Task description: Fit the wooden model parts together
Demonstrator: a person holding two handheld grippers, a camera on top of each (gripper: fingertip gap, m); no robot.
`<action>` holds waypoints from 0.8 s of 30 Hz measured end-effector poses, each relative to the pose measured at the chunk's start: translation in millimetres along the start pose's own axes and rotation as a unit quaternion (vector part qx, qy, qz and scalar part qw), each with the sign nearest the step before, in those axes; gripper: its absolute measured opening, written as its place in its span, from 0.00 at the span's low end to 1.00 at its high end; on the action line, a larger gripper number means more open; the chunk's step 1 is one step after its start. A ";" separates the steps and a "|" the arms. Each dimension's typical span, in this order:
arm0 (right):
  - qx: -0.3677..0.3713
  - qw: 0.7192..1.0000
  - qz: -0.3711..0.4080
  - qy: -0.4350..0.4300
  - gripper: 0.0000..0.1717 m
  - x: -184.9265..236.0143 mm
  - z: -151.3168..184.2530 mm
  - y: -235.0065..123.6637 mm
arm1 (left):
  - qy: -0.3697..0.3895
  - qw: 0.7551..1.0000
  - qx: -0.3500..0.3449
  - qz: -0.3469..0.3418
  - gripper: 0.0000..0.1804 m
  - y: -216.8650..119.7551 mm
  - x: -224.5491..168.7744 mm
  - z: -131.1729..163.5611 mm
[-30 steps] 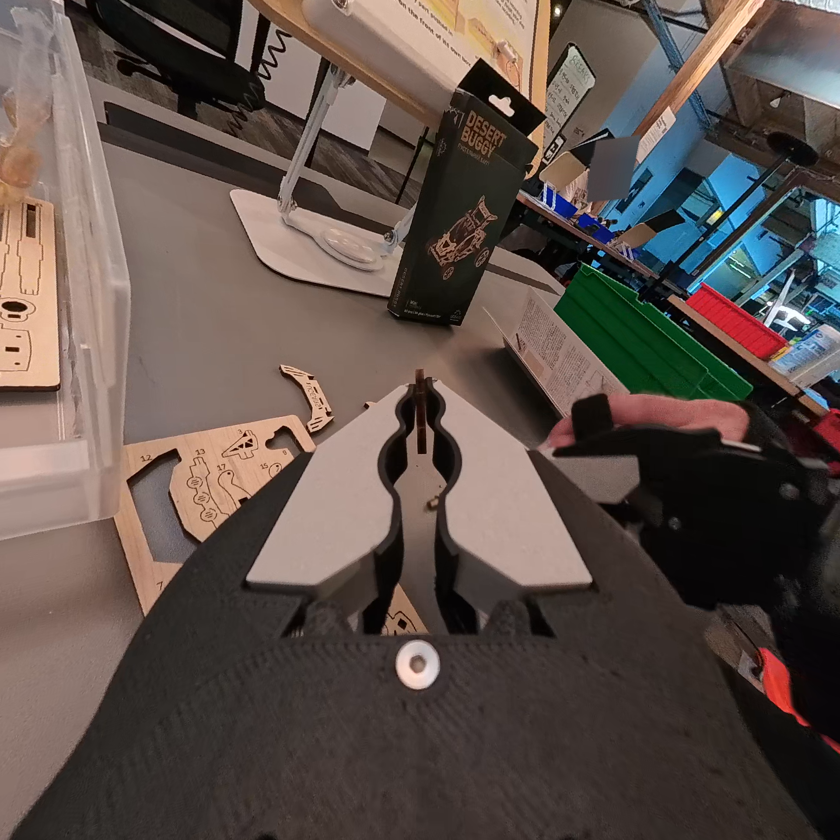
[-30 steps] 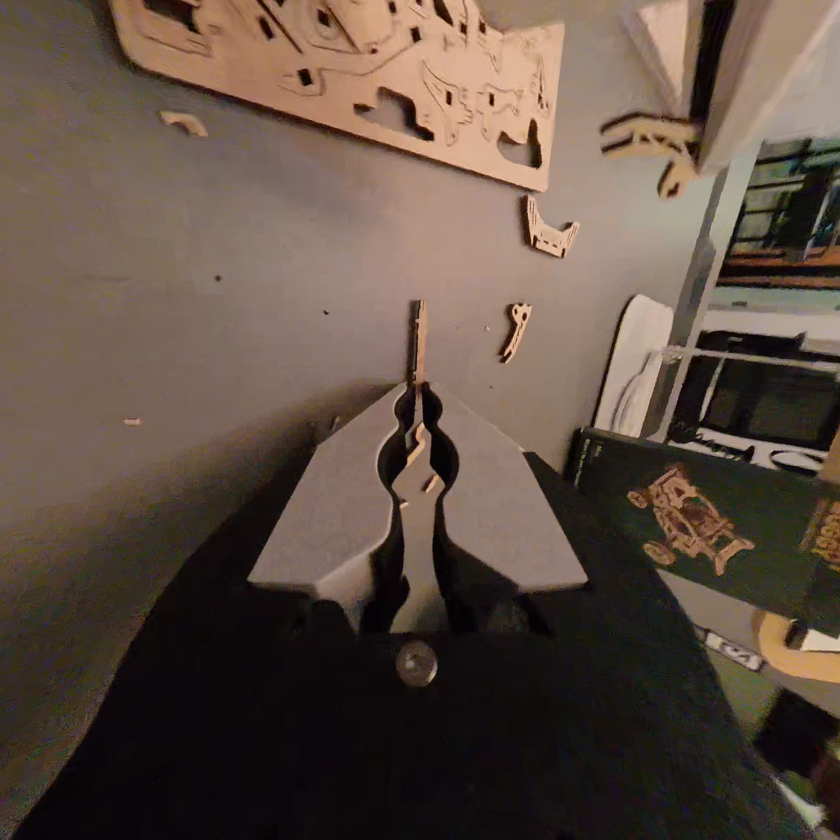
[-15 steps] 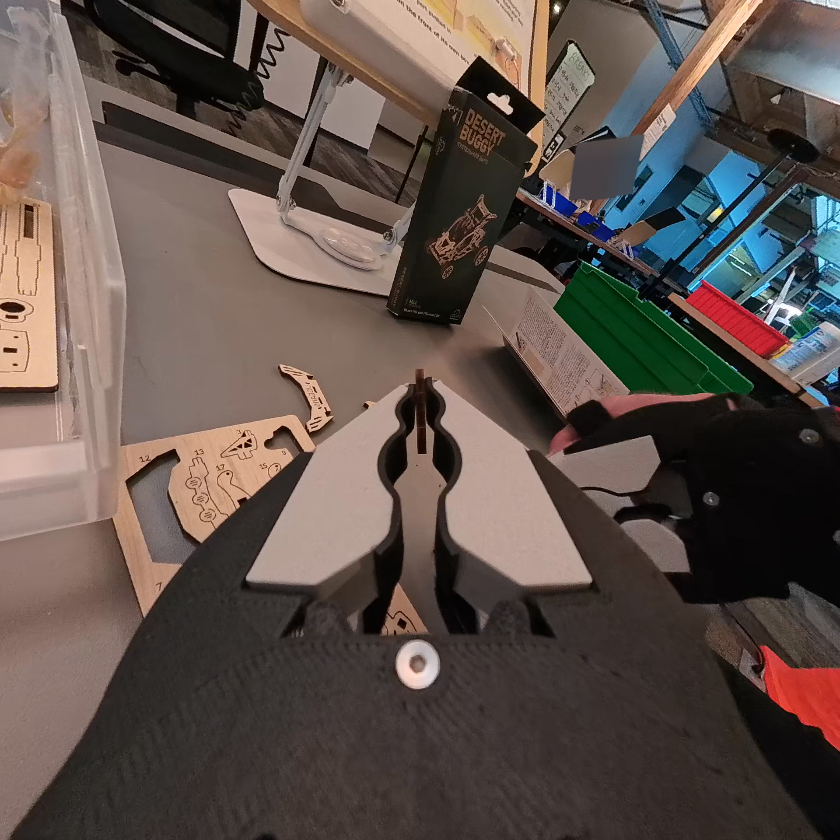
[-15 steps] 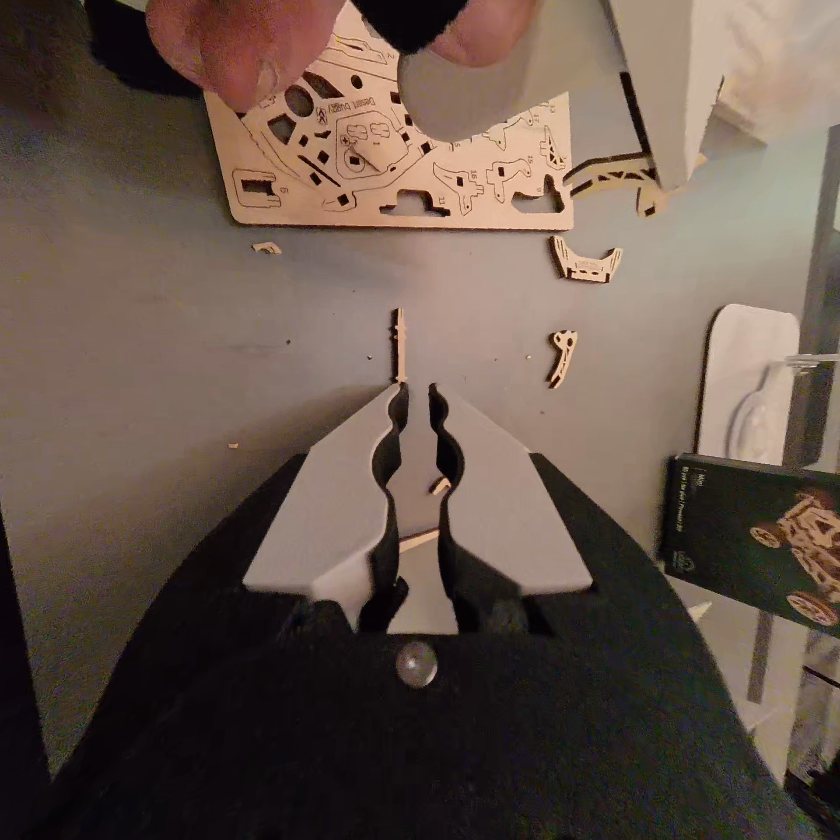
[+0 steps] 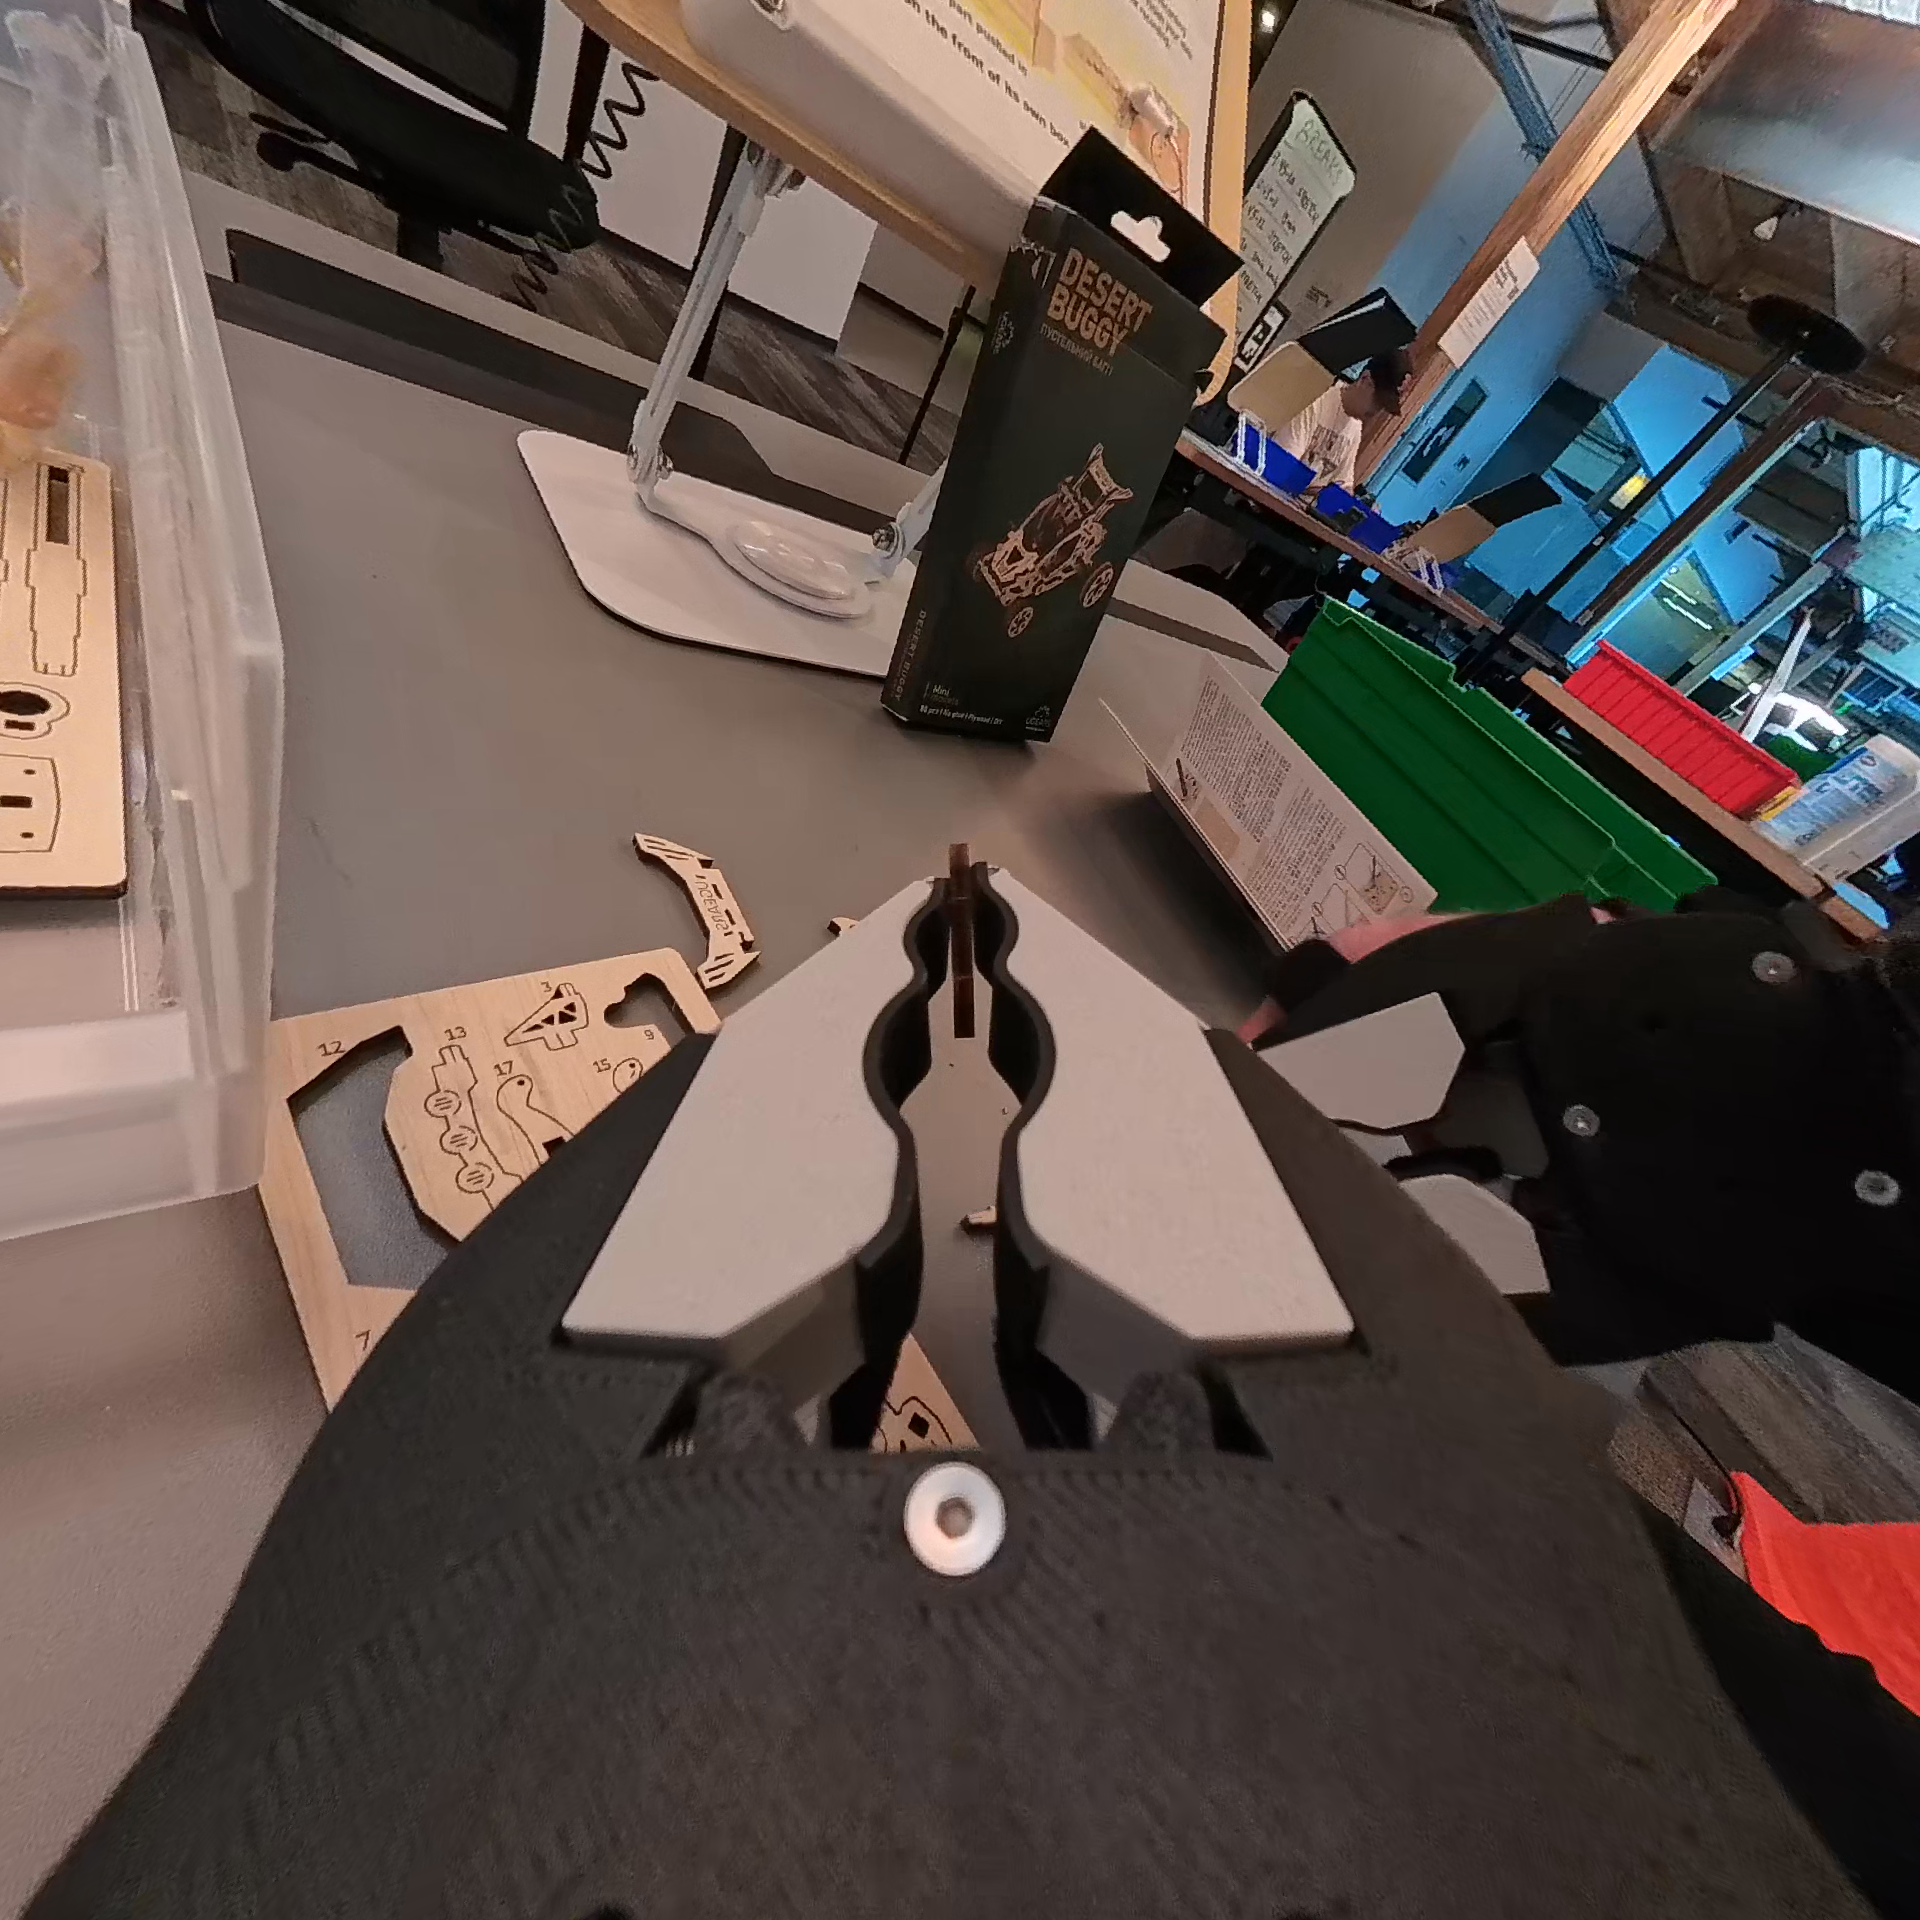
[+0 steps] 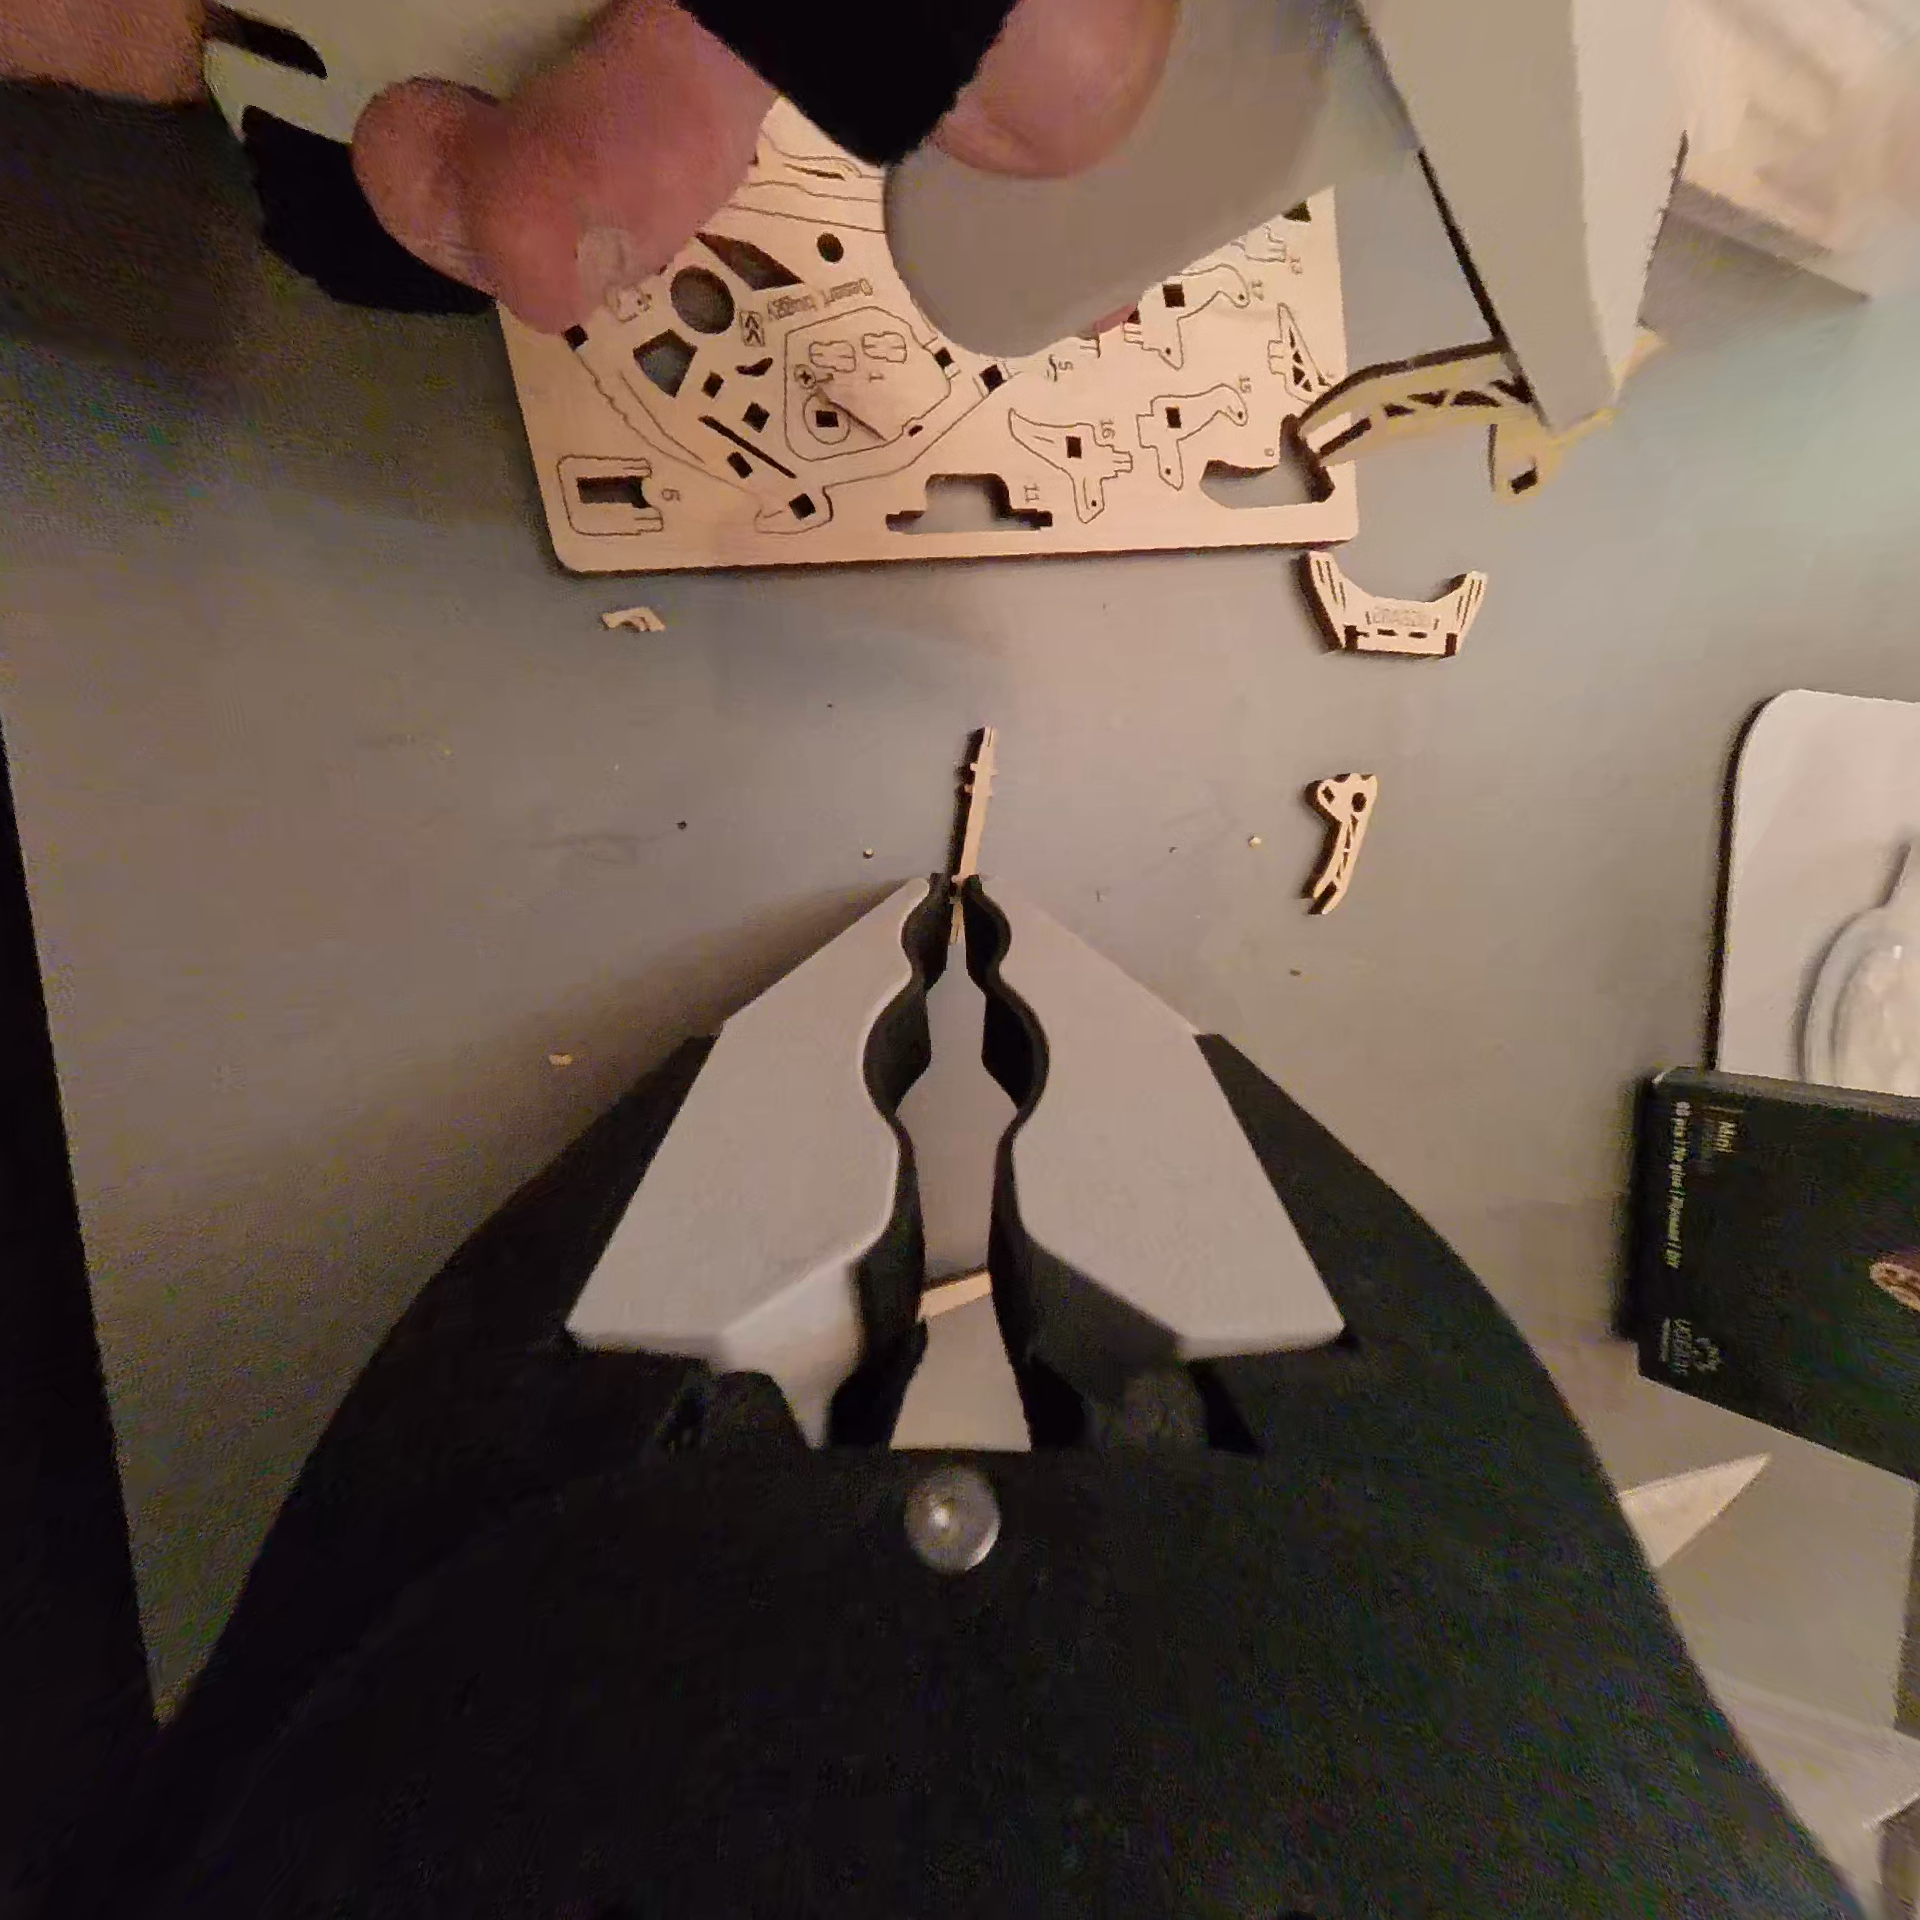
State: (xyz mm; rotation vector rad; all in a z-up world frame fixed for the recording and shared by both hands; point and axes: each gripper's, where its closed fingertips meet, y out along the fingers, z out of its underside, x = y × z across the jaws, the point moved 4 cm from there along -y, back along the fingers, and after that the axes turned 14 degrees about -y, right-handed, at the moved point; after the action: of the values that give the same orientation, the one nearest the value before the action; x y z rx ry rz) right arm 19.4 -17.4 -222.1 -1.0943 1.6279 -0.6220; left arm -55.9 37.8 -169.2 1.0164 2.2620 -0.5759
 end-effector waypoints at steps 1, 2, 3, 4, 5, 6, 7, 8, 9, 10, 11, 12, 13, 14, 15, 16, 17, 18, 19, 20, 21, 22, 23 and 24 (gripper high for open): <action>-0.005 1.000 -0.006 0.018 0.00 -1.0 0.1 0.2 | 0.000 1.000 0.000 0.000 0.01 0.0 0.0 0.0; -0.010 0.999 -0.014 0.042 0.00 -2.3 0.7 0.4 | 0.000 1.000 -0.001 0.000 0.01 0.0 -0.1 0.0; -0.016 0.997 -0.025 0.070 0.00 -4.0 1.5 0.5 | 0.000 1.000 0.000 0.000 0.01 0.0 -0.1 0.1; -0.020 0.994 -0.040 0.103 0.00 -5.4 3.0 0.6 | 0.001 1.000 0.000 0.000 0.01 0.0 -0.2 0.0; -0.021 0.988 -0.061 0.137 0.00 -5.5 5.8 1.9 | 0.001 1.000 0.000 0.000 0.01 0.0 -0.2 0.0; -0.027 0.983 -0.067 0.169 0.00 -8.3 8.1 2.7 | 0.001 1.000 0.000 0.001 0.01 -0.1 -0.2 -0.1; -0.029 0.980 -0.070 0.185 0.00 -10.4 10.3 3.3 | 0.000 1.000 -0.001 0.001 0.01 0.0 -0.2 -0.1; -0.031 0.977 -0.076 0.197 0.00 -11.4 11.3 3.2 | 0.000 1.000 0.000 0.001 0.01 0.0 -0.2 0.0; -0.037 0.974 -0.078 0.209 0.00 -12.4 11.0 3.1 | 0.000 1.000 0.000 0.001 0.01 0.0 -0.2 0.0; -0.044 0.973 -0.077 0.212 0.00 -13.4 10.1 2.2 | 0.000 1.000 0.000 0.001 0.01 0.0 -0.2 -0.1; -0.046 0.974 -0.073 0.208 0.00 -14.4 9.3 1.2 | -0.001 1.000 0.000 0.001 0.01 0.0 -0.1 -0.1; -0.050 0.975 -0.064 0.207 0.00 -17.3 7.9 0.4 | -0.001 1.000 0.000 0.001 0.01 0.0 -0.1 -0.1; -0.060 0.974 -0.058 0.209 0.00 -20.4 4.9 -0.3 | -0.001 1.000 0.000 0.001 0.01 0.1 0.0 -0.1; -0.064 0.973 -0.062 0.211 0.07 -21.2 1.7 -0.2 | -0.001 1.000 0.000 0.001 0.01 0.2 0.0 -0.1; -0.066 0.972 -0.070 0.216 0.12 -20.5 -2.3 0.5 | -0.001 1.000 0.000 0.001 0.01 0.2 0.1 -0.2; -0.073 0.969 -0.072 0.225 0.12 -20.2 -7.6 1.2 | -0.001 1.000 0.000 0.001 0.01 0.3 0.1 -0.1; -0.074 0.967 -0.069 0.233 0.12 -20.1 -10.9 2.9 | -0.001 1.000 0.000 0.001 0.01 0.3 0.0 -0.1; -0.065 0.967 -0.062 0.237 0.11 -19.7 -11.5 6.8 | -0.001 1.000 0.000 0.001 0.01 0.2 0.1 -0.2; -0.054 0.969 -0.054 0.236 0.10 -18.7 -10.8 10.5 | -0.001 1.000 0.000 0.001 0.01 0.2 0.1 -0.2; -0.047 0.970 -0.049 0.235 0.10 -17.9 -10.0 13.1 | -0.001 1.000 -0.001 0.001 0.01 0.1 0.1 -0.3; -0.045 0.970 -0.048 0.233 0.10 -16.6 -10.4 14.1 | -0.001 1.000 -0.001 0.002 0.01 0.1 0.0 -0.3; -0.042 0.971 -0.047 0.230 0.10 -15.5 -10.5 14.6 | -0.001 1.000 -0.001 0.002 0.01 0.0 -0.1 -0.3; -0.040 0.973 -0.043 0.225 0.09 -15.1 -10.5 14.1 | -0.001 1.000 -0.001 0.002 0.01 0.0 -0.1 -0.3; -0.037 0.975 -0.042 0.216 0.07 -14.4 -10.5 13.4 | -0.002 1.000 0.000 0.003 0.01 0.0 0.0 -0.3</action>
State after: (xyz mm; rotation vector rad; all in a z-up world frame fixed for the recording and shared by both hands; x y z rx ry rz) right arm 5.6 0.1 -222.9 -1.1407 1.9958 -0.9100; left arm -56.0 37.9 -169.0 1.0203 2.2558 -0.5737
